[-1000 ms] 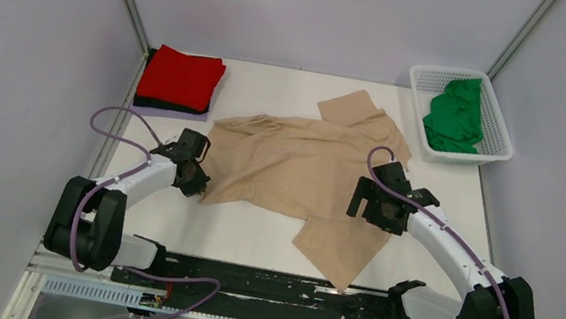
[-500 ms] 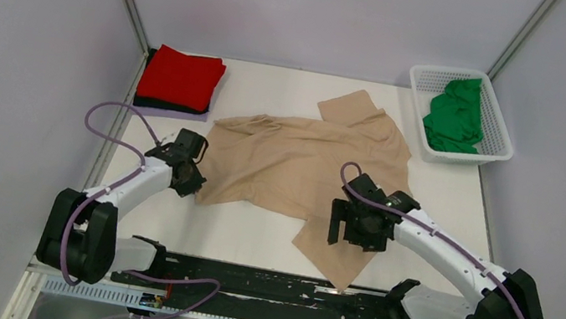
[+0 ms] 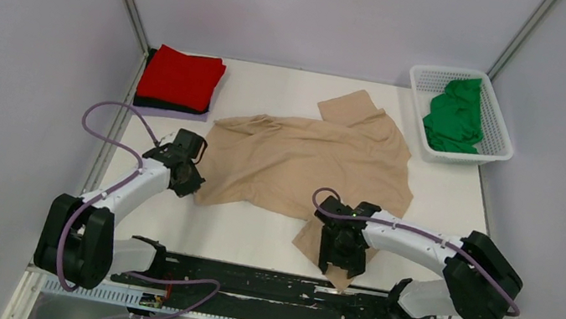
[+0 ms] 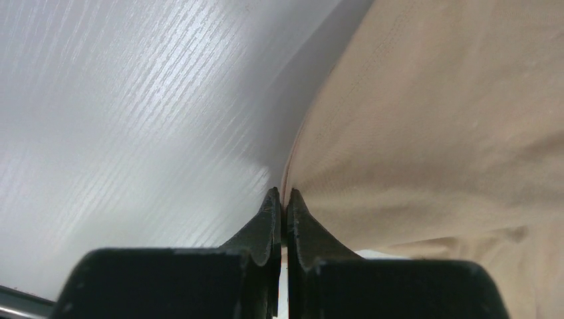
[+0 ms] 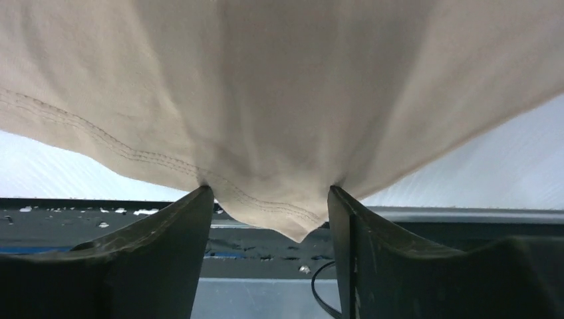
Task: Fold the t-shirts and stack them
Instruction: Flatten out the tshirt
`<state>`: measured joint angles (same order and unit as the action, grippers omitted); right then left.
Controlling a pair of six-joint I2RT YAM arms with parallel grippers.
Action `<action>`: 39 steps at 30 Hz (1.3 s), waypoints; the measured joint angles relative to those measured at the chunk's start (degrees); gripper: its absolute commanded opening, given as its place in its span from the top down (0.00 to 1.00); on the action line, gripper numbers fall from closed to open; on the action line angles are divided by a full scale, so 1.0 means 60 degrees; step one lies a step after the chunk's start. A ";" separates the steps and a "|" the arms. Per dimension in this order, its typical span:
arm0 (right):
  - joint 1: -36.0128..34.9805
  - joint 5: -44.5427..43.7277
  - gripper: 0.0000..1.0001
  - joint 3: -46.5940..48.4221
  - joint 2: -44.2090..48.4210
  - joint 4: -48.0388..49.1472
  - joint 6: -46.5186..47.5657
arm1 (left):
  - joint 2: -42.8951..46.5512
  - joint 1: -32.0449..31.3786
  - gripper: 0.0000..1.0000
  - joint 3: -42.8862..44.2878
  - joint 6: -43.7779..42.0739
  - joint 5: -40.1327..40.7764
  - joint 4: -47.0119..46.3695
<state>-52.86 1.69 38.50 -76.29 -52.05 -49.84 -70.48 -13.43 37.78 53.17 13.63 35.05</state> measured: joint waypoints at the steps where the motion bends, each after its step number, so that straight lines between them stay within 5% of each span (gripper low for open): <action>1: 0.0000 -0.0138 0.51 0.0000 -0.0226 0.0102 -0.0095 | 0.0018 0.0000 1.00 0.0000 0.0000 0.0000 0.0011; 6: 0.0113 -0.0087 0.83 0.0226 -0.0667 0.0080 -0.0634 | 0.0153 0.0000 1.00 0.0000 -0.0069 0.0007 0.0076; 11: 0.0889 -0.0342 0.99 0.0168 -0.0426 0.0084 -0.1231 | 0.0200 0.0000 1.00 0.0022 -0.0178 0.0076 0.0197; 17: 0.3308 -0.2240 1.00 0.0477 0.0856 0.0117 -0.0630 | 0.0251 0.0000 1.00 0.0707 -0.0514 0.0025 0.0433; 23: 0.5792 -0.3464 1.00 0.2965 0.1887 0.0911 0.1701 | 0.0259 -0.0004 1.00 0.3275 -0.1104 -0.0452 0.0270; 39: 0.6156 -0.3486 1.00 0.8950 0.4379 0.2936 0.6553 | 0.2142 -0.0018 1.00 0.8703 -0.2477 -0.1002 -0.1140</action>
<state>-15.92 -19.22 92.20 -50.02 -34.44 -10.52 -57.63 -13.54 90.00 38.30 7.62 28.21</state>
